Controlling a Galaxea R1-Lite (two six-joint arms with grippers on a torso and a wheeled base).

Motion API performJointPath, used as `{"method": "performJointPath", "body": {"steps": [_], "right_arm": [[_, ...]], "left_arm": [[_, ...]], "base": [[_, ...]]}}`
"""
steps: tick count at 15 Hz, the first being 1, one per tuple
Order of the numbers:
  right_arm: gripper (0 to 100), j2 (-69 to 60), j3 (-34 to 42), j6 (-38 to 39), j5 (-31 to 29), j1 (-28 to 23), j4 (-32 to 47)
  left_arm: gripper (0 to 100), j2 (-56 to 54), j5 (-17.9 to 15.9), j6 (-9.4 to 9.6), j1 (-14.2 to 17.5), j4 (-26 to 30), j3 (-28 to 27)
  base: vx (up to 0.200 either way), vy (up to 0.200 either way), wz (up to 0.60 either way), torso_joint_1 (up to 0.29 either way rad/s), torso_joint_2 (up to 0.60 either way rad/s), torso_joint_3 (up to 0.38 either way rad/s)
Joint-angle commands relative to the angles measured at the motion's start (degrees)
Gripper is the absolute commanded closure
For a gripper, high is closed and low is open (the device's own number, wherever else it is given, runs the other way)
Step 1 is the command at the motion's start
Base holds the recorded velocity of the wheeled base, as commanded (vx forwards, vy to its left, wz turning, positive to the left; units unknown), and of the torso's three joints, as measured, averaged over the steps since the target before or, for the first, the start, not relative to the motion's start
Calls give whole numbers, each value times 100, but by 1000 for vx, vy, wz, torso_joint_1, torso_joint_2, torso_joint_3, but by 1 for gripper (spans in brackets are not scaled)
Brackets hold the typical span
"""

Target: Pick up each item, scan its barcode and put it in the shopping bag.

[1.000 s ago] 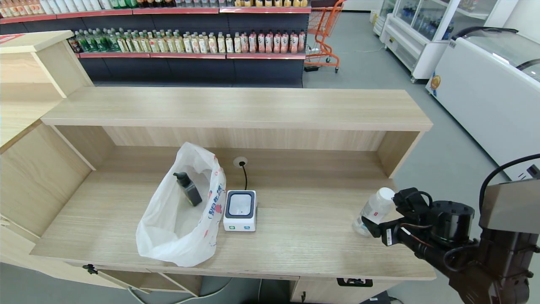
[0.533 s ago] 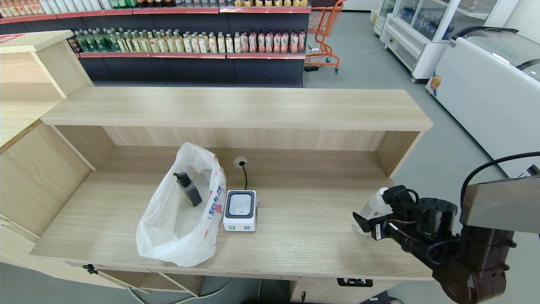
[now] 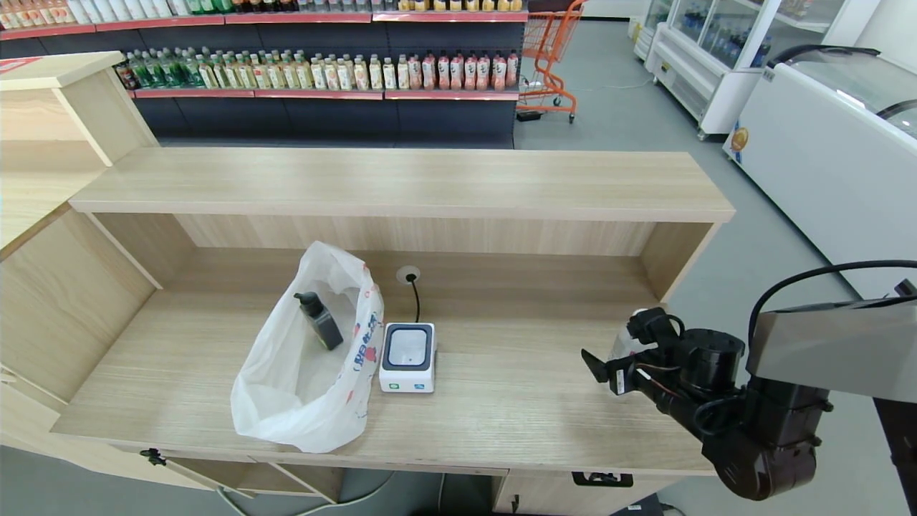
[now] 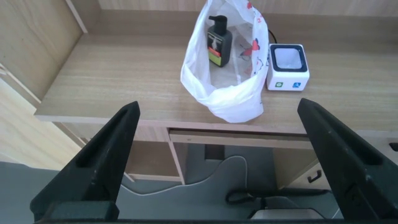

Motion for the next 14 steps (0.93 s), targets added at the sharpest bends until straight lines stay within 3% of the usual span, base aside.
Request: {"method": "performJointPath", "body": {"steps": [1,2,14], "right_arm": [[0,171,-159,-3,0,11,-6],[100,171,-194,-3,9,11,-6],[100,110,96,-21,-8,82,-6]], "left_arm": [[0,-2,7,-1,-7,-1,0],[0,-2,7,-1,2,-1,0],[0,-2,-1,-1,2,-1,0]], "base": [[0,0,0,0,0,0],[0,0,0,0,0,0],[0,0,0,0,0,0]]}}
